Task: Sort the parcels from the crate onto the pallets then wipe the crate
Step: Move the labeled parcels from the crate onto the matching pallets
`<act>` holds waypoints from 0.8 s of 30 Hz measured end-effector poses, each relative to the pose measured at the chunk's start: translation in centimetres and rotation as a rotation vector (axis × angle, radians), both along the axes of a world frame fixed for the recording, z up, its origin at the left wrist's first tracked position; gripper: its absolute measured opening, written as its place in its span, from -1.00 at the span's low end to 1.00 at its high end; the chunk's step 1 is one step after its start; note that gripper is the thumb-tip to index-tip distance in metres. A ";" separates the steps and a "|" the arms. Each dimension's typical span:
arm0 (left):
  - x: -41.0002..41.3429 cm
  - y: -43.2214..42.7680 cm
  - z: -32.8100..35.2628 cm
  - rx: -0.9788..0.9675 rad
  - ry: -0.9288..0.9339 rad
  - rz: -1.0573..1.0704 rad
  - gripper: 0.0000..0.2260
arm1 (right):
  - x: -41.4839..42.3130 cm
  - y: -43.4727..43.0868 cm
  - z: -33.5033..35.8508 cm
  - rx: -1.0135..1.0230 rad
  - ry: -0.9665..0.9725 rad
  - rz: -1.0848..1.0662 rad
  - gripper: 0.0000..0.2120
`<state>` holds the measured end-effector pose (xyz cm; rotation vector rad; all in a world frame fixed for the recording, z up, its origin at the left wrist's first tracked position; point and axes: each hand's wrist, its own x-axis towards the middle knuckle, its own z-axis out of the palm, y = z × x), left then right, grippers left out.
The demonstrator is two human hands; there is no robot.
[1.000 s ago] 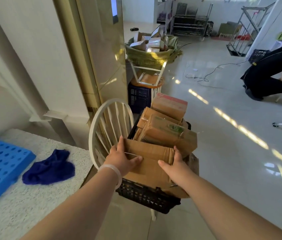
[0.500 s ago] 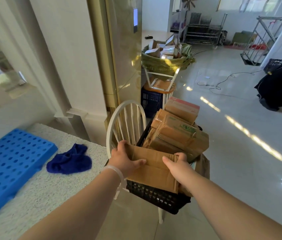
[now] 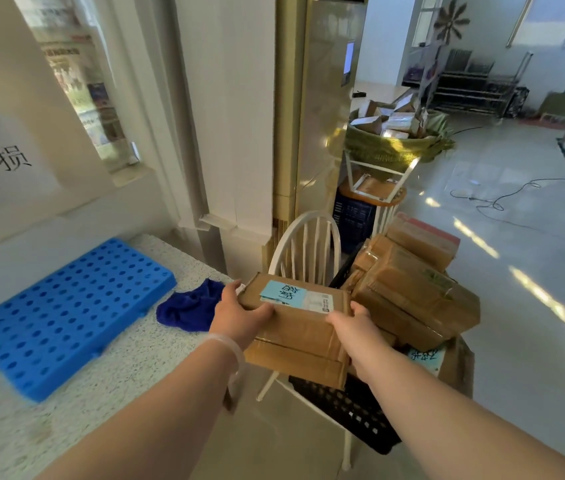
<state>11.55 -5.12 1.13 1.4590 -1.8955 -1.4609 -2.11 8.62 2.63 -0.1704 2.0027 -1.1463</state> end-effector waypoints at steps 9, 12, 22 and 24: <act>2.9 -0.8 1.9 -0.026 0.130 0.046 -0.35 | 1.2 -2.0 1.0 -0.136 0.162 0.092 -0.20; 3.3 -0.9 2.1 -0.083 0.094 0.092 -0.28 | 1.6 -2.4 1.2 -0.154 0.177 0.111 -0.15; 3.6 0.1 3.0 -0.121 0.056 0.072 -0.36 | 0.4 -1.9 2.0 -0.175 0.211 0.136 -0.23; 3.5 0.1 3.3 -0.136 0.013 0.058 -0.38 | -0.1 -1.5 2.5 -0.177 0.220 0.164 -0.23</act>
